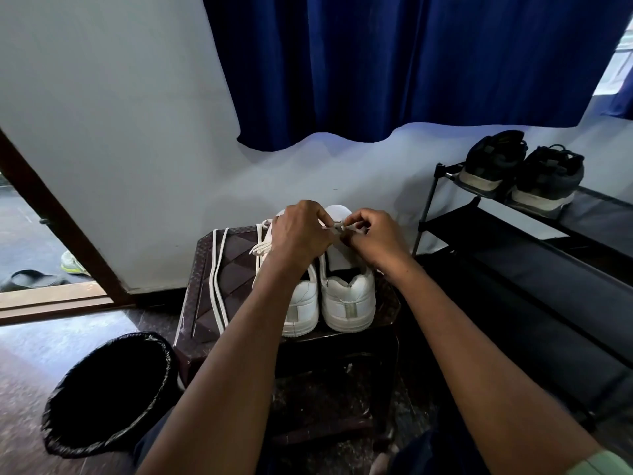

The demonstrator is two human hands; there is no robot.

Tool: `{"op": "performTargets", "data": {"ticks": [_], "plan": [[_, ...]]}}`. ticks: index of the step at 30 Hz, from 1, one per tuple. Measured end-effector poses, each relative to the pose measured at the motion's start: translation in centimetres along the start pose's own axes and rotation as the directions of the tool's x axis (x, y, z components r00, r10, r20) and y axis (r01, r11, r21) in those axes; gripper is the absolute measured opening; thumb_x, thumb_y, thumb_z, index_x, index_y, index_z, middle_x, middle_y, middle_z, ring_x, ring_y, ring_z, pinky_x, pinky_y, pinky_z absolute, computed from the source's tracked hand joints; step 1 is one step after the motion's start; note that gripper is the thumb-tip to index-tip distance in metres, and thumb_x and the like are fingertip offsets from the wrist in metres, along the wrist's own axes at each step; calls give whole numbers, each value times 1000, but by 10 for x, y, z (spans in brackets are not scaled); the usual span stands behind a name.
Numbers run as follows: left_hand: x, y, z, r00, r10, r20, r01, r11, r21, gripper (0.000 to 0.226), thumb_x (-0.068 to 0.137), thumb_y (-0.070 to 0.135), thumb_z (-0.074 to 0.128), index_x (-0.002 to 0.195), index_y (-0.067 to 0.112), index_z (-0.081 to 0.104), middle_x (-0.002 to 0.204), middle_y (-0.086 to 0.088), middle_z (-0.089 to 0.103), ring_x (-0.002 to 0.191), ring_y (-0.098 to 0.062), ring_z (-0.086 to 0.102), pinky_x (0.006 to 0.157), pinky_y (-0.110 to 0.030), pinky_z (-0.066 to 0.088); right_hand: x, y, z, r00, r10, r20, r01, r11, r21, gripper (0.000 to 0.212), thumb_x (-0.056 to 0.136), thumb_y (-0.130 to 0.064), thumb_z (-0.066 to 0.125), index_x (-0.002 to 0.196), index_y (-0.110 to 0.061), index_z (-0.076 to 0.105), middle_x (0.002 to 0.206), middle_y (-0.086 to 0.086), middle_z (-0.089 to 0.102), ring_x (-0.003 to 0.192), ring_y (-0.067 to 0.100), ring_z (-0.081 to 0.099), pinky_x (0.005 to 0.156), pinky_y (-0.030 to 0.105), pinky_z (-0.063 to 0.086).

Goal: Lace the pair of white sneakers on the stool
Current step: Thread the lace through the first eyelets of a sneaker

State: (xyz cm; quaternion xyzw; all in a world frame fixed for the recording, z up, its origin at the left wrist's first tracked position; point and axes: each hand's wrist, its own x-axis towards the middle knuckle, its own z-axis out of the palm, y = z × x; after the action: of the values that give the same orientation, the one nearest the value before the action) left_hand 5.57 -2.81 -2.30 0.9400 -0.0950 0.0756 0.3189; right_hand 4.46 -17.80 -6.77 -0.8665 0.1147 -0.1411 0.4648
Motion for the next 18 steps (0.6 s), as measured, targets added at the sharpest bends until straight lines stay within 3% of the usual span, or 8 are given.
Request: {"op": "performTargets", "data": {"ticks": [5,7,10,13,16,18], "plan": [[5,-11,-5,996,-81,-35,82,996,25,19,76,18,73,87,32,77,99,7,75,105,-21,66,100,-35,41,5,6,-6,993,116,-25,-113,989,99,36,54,-37,76,86,-52,73,89,-12,68,102,23,65,99,54,52],[6,-12,-6,995,-95,-23,95,995,21,16,76,21,73,84,35,75,101,8,75,107,-20,66,100,-36,40,6,11,-6,996,93,-5,-92,989,112,38,55,-34,77,89,-51,74,92,-11,67,107,27,63,100,55,52],[6,-12,-7,993,-114,6,114,993,5,17,76,23,75,78,39,70,98,11,75,104,-18,67,94,-34,40,0,1,-7,996,-82,-25,81,997,-14,36,64,-28,74,94,-48,73,100,-15,65,108,22,59,96,52,51],[7,-12,-7,993,-121,13,122,992,-42,11,76,32,80,84,37,74,86,13,72,97,-15,67,88,-32,44,-4,-11,-7,939,-340,58,343,907,-244,45,74,-7,72,101,-43,73,107,-15,55,108,16,44,92,42,35],[8,-11,-8,994,-113,5,113,992,-51,18,75,40,82,91,35,76,92,12,73,99,-16,67,100,-39,47,-3,-20,-4,892,-428,148,451,805,-385,52,76,1,68,111,-37,72,110,-10,52,112,17,42,84,38,24],[9,-11,-7,993,-114,9,114,992,-56,22,72,37,83,93,34,76,92,11,74,99,-17,68,99,-40,50,4,-20,0,881,-442,168,469,768,-437,42,79,-4,69,108,-35,71,109,-9,51,113,19,43,84,37,23]]}}
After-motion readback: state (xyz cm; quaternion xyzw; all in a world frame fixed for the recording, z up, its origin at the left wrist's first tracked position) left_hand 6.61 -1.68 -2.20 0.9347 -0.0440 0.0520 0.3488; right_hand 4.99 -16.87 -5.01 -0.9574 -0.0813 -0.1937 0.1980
